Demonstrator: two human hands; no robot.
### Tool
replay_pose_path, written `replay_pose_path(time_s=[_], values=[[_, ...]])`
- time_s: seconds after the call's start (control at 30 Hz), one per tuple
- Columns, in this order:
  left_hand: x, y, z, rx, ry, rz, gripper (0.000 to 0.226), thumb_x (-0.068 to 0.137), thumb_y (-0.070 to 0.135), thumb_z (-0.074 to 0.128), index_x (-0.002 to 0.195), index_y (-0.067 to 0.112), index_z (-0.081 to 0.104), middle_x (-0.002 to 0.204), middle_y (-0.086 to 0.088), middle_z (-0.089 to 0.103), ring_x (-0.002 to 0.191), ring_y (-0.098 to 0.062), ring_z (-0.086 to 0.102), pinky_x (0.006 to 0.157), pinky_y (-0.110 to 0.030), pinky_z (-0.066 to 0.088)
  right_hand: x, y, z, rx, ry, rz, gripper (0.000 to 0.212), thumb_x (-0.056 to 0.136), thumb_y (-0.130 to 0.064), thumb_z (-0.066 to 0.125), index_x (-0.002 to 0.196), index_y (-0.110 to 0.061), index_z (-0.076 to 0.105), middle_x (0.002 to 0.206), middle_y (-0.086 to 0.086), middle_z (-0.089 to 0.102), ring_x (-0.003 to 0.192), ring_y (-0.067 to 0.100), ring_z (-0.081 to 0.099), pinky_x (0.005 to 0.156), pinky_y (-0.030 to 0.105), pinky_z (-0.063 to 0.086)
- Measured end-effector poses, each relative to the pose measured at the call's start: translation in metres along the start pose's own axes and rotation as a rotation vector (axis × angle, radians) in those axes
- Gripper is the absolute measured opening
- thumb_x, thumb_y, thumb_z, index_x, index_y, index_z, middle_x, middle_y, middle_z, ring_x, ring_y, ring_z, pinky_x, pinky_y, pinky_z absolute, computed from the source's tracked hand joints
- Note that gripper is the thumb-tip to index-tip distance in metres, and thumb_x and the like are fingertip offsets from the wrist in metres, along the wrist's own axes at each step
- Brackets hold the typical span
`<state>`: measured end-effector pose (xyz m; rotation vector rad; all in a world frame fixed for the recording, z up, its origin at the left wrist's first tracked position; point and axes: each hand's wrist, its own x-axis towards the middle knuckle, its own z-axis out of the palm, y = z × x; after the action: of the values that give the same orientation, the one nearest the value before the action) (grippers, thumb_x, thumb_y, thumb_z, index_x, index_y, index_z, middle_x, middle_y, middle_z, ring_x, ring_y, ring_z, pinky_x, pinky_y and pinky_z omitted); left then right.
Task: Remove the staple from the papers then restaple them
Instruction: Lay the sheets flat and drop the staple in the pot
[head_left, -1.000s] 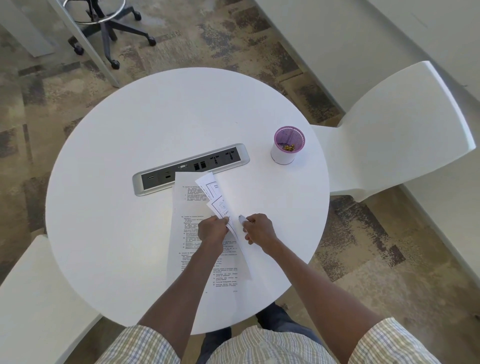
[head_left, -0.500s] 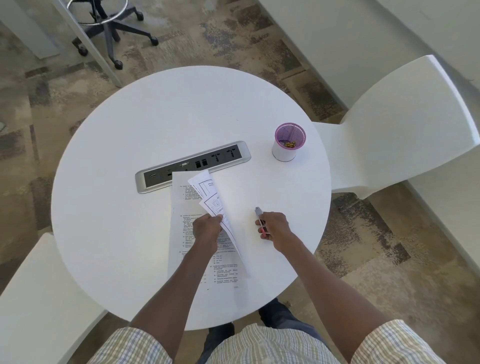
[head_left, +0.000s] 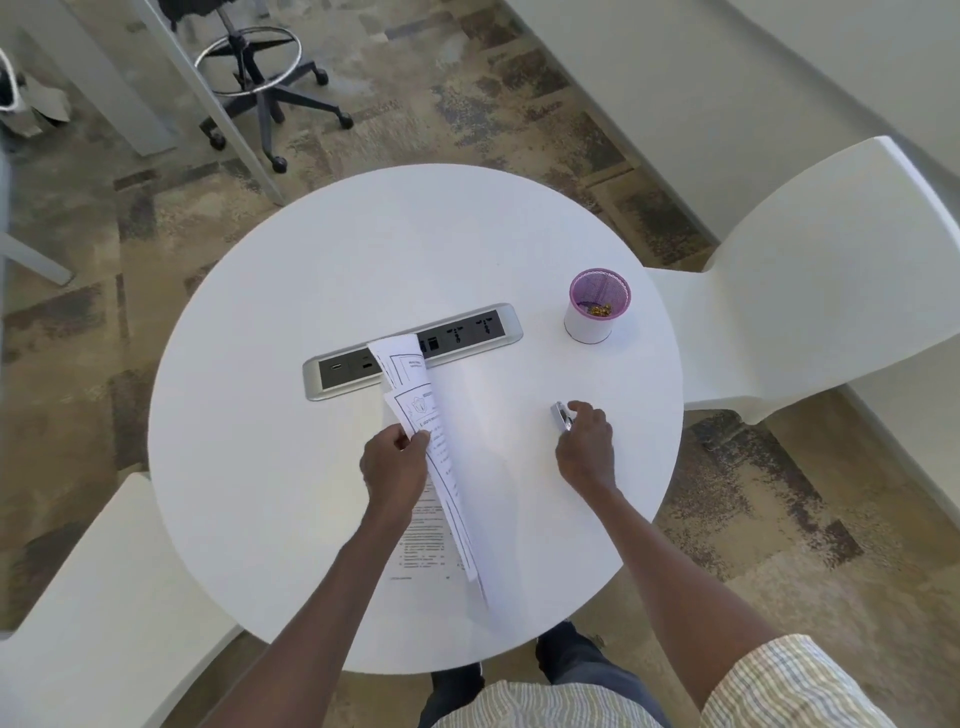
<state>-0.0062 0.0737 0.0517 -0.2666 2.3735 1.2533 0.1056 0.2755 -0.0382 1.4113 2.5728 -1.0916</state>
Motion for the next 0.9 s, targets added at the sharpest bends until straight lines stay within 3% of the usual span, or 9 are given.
replay_pose_path(time_s=[0.17,0.27,0.4,0.43,0.5,0.57,0.63,0.7,0.9], values=[[-0.007,0.012,-0.025,-0.033,0.042,0.07,0.029,0.088,0.022,0.063,0.087,-0.007,0.063,0.081,-0.021,0.069,0.067,-0.025,0.061,0.077,-0.05,0.058,-0.007,-0.001,0.005,-0.174,0.052,-0.045,0.049,0.088,0.005,0.041,0.134,-0.013,0.048,0.123,0.014,0.051,0.111,0.035,0.047,0.084,0.044,0.042],[-0.014,0.018,-0.042,-0.061,0.043,0.103,0.017,0.089,0.02,0.063,0.083,0.006,0.07,0.083,-0.011,0.075,0.072,-0.029,0.073,0.077,-0.046,0.059,-0.011,-0.007,0.007,-0.216,0.119,-0.028,0.045,0.089,-0.002,0.049,0.133,-0.01,0.05,0.123,0.015,0.052,0.112,0.036,0.047,0.088,0.044,0.043],[-0.02,0.022,-0.067,-0.101,0.02,0.107,0.015,0.09,0.019,0.064,0.086,0.006,0.072,0.086,-0.012,0.076,0.081,-0.032,0.074,0.076,-0.042,0.059,-0.022,-0.04,0.019,0.072,0.152,-0.142,0.035,0.091,-0.018,0.063,0.123,-0.005,0.059,0.122,0.015,0.058,0.118,0.033,0.049,0.099,0.042,0.043],[-0.022,0.022,-0.075,-0.117,0.013,0.107,0.015,0.09,0.018,0.064,0.086,0.006,0.072,0.087,-0.013,0.076,0.083,-0.033,0.074,0.076,-0.042,0.059,-0.026,-0.055,0.022,0.192,0.087,-0.16,0.031,0.091,-0.021,0.066,0.117,-0.005,0.063,0.117,0.014,0.062,0.113,0.029,0.054,0.097,0.036,0.043],[-0.025,0.024,-0.089,-0.167,-0.027,0.112,0.012,0.09,0.015,0.064,0.086,0.011,0.075,0.084,-0.007,0.078,0.084,-0.03,0.075,0.078,-0.042,0.059,-0.034,-0.082,0.029,0.4,-0.114,-0.101,0.024,0.088,-0.034,0.07,0.099,-0.012,0.068,0.101,0.004,0.068,0.09,0.014,0.06,0.078,0.022,0.044],[-0.027,0.025,-0.105,-0.246,-0.102,0.12,0.013,0.091,0.013,0.064,0.091,0.015,0.077,0.087,0.0,0.08,0.085,-0.024,0.076,0.079,-0.039,0.061,-0.044,-0.105,0.034,0.562,-0.334,-0.036,0.042,0.08,-0.058,0.069,0.085,-0.016,0.062,0.086,-0.009,0.062,0.075,0.005,0.053,0.071,0.021,0.041],[-0.026,0.026,-0.121,-0.338,-0.181,0.126,0.016,0.092,0.01,0.063,0.099,0.012,0.077,0.093,-0.001,0.08,0.086,-0.021,0.076,0.077,-0.034,0.061,-0.049,-0.114,0.043,0.735,-0.549,0.04,0.061,0.076,-0.069,0.065,0.105,-0.015,0.066,0.107,-0.007,0.067,0.096,0.009,0.061,0.088,0.032,0.045],[-0.021,0.027,-0.138,-0.455,-0.228,0.112,0.017,0.091,0.008,0.063,0.102,0.008,0.076,0.096,-0.005,0.08,0.086,-0.021,0.076,0.07,-0.026,0.06,-0.051,-0.116,0.051,0.855,-0.726,0.061,0.057,0.084,-0.065,0.059,0.121,-0.021,0.065,0.125,0.001,0.068,0.117,0.018,0.061,0.1,0.038,0.042],[0.01,0.014,-0.185,-0.613,-0.274,0.062,0.014,0.09,0.007,0.064,0.094,0.009,0.077,0.094,-0.005,0.079,0.074,-0.013,0.073,0.062,-0.021,0.058,-0.065,-0.126,0.065,1.027,-0.898,0.039,0.045,0.093,-0.033,0.067,0.13,-0.008,0.063,0.134,0.011,0.064,0.124,0.028,0.061,0.097,0.037,0.053]])
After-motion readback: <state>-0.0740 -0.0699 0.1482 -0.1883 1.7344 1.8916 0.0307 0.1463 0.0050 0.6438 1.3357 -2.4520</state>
